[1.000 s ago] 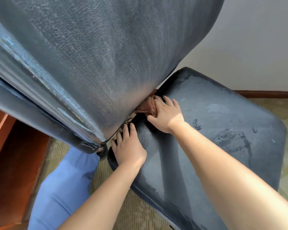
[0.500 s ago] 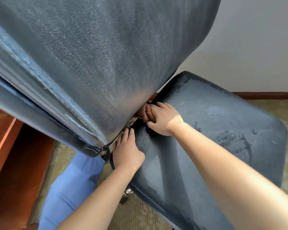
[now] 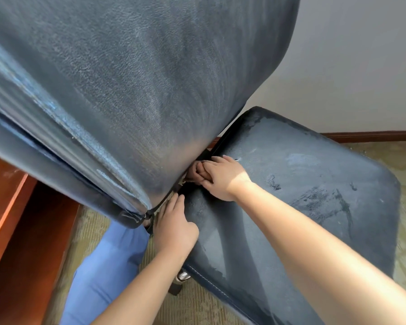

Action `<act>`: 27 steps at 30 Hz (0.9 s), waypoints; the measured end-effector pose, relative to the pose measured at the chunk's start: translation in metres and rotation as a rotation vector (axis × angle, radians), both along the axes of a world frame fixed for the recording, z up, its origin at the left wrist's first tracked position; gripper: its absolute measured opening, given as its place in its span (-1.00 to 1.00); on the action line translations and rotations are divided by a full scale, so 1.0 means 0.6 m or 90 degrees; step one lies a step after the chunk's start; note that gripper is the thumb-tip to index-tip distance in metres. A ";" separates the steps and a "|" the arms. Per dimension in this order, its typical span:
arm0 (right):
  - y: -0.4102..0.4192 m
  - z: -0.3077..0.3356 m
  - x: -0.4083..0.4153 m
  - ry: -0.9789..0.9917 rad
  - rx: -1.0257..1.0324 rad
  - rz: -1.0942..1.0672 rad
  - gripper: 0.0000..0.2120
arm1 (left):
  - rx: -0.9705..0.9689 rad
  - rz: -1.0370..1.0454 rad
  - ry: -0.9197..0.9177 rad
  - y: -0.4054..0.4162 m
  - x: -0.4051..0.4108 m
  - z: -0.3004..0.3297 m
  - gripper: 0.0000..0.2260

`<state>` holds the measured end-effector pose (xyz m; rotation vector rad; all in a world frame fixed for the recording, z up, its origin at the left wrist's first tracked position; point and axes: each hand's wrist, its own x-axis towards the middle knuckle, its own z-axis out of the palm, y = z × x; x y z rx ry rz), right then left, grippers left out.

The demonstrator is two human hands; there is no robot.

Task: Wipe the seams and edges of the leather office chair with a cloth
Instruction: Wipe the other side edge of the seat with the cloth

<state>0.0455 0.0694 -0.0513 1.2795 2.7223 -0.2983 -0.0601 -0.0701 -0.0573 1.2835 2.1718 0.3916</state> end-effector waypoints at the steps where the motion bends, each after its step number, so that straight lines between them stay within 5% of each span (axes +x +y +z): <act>1: 0.003 0.003 0.000 -0.009 0.005 -0.015 -0.71 | 0.006 0.010 -0.006 -0.007 -0.001 0.000 -0.36; 6: -0.043 0.008 -0.025 0.082 -0.053 -0.058 -0.81 | 0.062 0.100 -0.071 -0.045 -0.004 -0.003 -0.51; 11: -0.101 -0.006 -0.049 0.160 -0.141 -0.015 -0.52 | 0.161 0.326 -0.256 -0.066 -0.007 0.003 -0.63; 15: -0.133 -0.009 -0.063 0.202 -0.151 -0.004 -0.58 | 0.162 0.487 -0.356 -0.081 -0.021 0.002 -0.71; 18: -0.170 -0.013 -0.070 0.216 -0.142 0.046 -0.57 | 0.158 0.575 -0.472 -0.091 -0.035 -0.041 -0.42; 21: -0.200 -0.017 -0.073 0.243 -0.115 0.090 -0.56 | 0.132 0.580 -0.524 -0.100 -0.043 -0.093 -0.30; 27: -0.219 -0.012 -0.057 0.267 -0.086 0.163 -0.65 | 0.099 0.577 -0.555 -0.110 -0.040 -0.038 -0.48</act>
